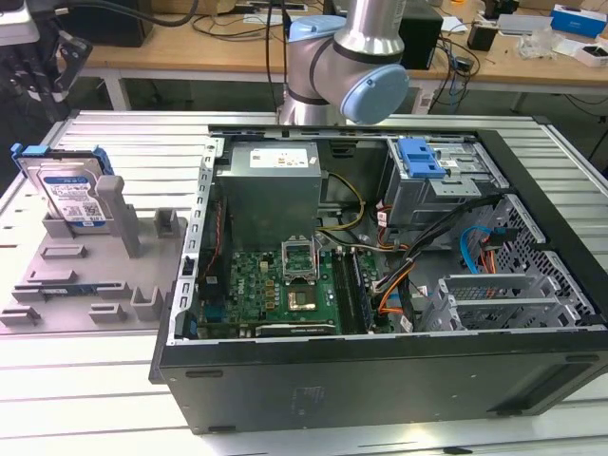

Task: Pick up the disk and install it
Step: 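Reach for the disk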

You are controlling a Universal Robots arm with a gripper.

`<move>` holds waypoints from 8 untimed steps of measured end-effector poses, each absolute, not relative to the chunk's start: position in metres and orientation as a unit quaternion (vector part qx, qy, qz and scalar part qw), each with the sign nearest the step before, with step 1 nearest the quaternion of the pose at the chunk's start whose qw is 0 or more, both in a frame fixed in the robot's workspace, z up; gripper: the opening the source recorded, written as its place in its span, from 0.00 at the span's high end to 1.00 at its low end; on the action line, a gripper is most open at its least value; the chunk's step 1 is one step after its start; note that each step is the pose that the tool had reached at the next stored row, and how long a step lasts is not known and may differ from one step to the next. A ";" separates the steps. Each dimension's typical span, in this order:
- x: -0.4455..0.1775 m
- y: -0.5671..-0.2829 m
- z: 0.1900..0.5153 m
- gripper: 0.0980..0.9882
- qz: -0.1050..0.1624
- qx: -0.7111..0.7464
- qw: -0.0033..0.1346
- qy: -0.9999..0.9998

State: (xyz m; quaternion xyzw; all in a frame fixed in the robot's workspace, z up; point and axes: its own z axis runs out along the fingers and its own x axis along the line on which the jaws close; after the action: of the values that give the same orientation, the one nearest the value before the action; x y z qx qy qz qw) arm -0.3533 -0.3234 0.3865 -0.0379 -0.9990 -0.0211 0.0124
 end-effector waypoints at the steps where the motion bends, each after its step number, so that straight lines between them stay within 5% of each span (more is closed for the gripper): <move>1: -0.353 -0.323 0.387 0.99 -0.021 -0.038 0.013 -0.999; 8: -0.354 -0.323 0.387 0.99 -0.021 -0.038 0.015 -0.999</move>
State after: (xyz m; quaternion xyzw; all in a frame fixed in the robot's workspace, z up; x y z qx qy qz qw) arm -0.3538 -0.3234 0.3865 -0.0380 -0.9989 -0.0210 0.0148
